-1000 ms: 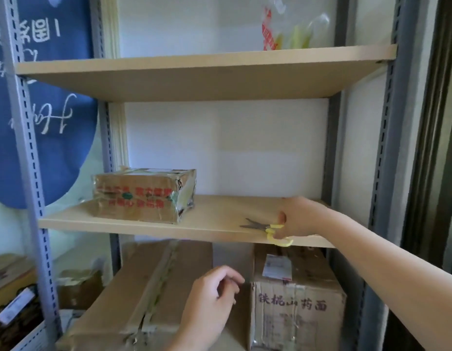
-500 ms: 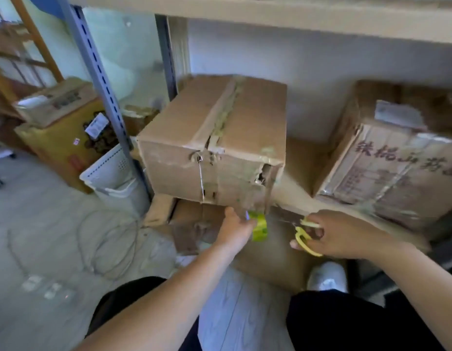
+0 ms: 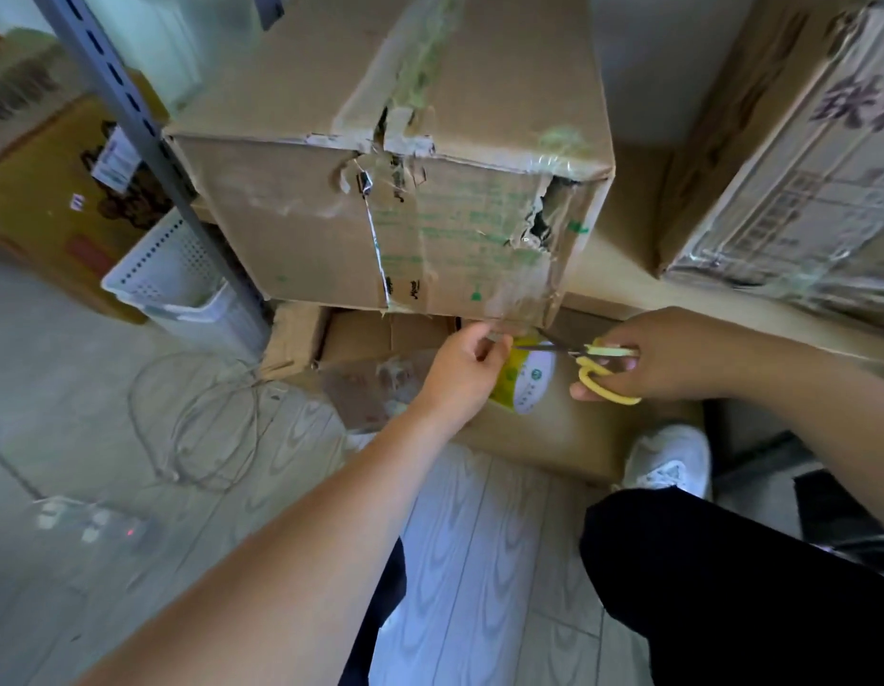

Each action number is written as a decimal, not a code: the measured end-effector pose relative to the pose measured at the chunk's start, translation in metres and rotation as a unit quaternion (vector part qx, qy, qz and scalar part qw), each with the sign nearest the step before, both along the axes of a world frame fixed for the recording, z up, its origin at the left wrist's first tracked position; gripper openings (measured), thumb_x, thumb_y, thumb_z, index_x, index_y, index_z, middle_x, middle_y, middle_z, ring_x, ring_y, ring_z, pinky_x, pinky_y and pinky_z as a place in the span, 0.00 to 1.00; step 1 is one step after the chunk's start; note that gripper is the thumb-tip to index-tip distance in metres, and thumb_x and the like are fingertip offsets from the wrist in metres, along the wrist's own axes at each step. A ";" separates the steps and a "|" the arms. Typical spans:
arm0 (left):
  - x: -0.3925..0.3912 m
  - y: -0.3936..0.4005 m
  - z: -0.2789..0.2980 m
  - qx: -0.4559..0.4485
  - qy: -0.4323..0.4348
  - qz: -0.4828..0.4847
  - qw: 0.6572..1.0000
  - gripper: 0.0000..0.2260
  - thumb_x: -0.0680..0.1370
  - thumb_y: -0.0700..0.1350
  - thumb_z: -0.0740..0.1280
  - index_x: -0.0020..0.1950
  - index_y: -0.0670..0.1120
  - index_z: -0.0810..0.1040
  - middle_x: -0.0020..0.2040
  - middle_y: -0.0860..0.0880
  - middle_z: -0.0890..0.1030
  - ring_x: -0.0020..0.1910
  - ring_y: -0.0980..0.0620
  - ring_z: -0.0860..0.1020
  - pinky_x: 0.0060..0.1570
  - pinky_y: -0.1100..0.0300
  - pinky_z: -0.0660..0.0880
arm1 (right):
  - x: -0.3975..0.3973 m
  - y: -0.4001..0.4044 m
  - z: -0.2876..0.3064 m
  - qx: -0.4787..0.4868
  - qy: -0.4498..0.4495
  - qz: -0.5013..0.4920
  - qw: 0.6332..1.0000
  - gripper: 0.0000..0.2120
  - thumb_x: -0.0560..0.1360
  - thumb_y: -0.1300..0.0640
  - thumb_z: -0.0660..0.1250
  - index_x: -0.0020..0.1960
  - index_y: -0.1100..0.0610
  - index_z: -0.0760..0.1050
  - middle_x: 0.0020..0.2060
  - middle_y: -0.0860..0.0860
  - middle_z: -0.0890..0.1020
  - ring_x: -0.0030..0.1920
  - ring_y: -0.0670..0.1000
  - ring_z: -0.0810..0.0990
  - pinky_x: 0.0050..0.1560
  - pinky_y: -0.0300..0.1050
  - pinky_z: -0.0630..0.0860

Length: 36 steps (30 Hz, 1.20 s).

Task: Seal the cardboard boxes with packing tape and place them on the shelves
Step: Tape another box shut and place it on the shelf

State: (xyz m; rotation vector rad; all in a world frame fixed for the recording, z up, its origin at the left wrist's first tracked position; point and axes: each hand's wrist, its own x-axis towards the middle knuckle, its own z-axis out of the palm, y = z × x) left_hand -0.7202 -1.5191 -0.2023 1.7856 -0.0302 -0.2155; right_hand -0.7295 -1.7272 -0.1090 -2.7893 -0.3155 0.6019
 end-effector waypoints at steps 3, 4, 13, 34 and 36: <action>-0.010 -0.001 -0.002 -0.058 0.021 0.002 0.998 0.11 0.81 0.38 0.64 0.51 0.54 0.79 0.44 0.34 0.79 0.43 0.46 0.78 0.45 0.55 0.74 | 0.005 0.003 0.000 0.007 0.004 0.004 1.000 0.25 0.59 0.23 0.67 0.40 0.43 0.81 0.37 0.44 0.81 0.42 0.46 0.79 0.48 0.51 0.77; -0.013 -0.002 -0.001 -0.089 0.041 0.002 0.995 0.10 0.80 0.38 0.65 0.52 0.53 0.79 0.43 0.35 0.77 0.43 0.46 0.78 0.45 0.53 0.76 | 0.005 0.004 0.001 0.010 0.004 0.006 1.000 0.28 0.58 0.21 0.65 0.41 0.44 0.82 0.37 0.45 0.81 0.42 0.47 0.79 0.48 0.51 0.77; -0.011 0.002 0.001 -0.150 0.119 -0.041 0.981 0.12 0.81 0.36 0.63 0.56 0.51 0.79 0.37 0.50 0.75 0.28 0.60 0.74 0.33 0.65 0.72 | 0.008 0.002 -0.005 0.046 0.017 0.000 0.999 0.13 0.67 0.33 0.72 0.41 0.42 0.83 0.34 0.42 0.81 0.43 0.50 0.79 0.44 0.47 0.74; -0.013 0.000 0.001 -0.188 0.143 -0.023 0.972 0.08 0.82 0.43 0.65 0.57 0.40 0.79 0.42 0.38 0.85 0.40 0.42 0.85 0.44 0.48 0.82 | 0.021 0.005 0.002 -0.003 0.017 0.019 1.000 0.27 0.58 0.25 0.65 0.42 0.45 0.85 0.35 0.44 0.84 0.42 0.44 0.79 0.48 0.46 0.77; -0.013 -0.001 0.004 -0.189 0.155 -0.018 0.969 0.09 0.82 0.43 0.66 0.57 0.40 0.79 0.43 0.37 0.85 0.40 0.42 0.85 0.44 0.48 0.82 | 0.023 0.003 0.001 -0.036 0.010 0.030 0.999 0.22 0.63 0.26 0.68 0.39 0.44 0.84 0.29 0.44 0.83 0.39 0.43 0.79 0.46 0.49 0.78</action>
